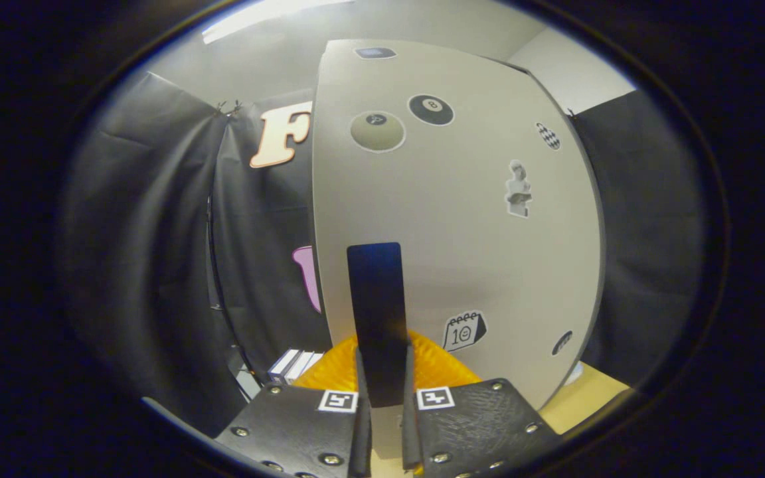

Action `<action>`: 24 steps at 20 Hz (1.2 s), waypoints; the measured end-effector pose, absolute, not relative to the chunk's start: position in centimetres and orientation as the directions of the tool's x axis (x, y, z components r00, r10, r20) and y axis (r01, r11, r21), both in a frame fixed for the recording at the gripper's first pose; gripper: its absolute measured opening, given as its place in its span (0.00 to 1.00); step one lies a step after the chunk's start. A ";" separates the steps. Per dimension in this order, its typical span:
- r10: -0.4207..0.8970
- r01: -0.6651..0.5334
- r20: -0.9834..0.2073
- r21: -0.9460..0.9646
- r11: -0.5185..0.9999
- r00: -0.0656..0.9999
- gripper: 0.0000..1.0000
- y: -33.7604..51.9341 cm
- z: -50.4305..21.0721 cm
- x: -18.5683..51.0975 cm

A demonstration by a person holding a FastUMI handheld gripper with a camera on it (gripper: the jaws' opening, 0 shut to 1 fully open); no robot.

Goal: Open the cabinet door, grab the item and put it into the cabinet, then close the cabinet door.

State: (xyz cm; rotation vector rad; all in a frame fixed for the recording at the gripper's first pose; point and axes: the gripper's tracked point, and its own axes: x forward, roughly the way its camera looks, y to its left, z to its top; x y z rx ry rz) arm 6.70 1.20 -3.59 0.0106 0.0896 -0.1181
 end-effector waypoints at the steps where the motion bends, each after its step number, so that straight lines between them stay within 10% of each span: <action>1: -0.125 0.126 -0.090 0.005 0.992 0.988 0.18 1.0 -3.5 6.2; 24: -0.122 0.128 -0.148 0.032 0.991 0.982 0.18 -8.9 -0.9 -9.7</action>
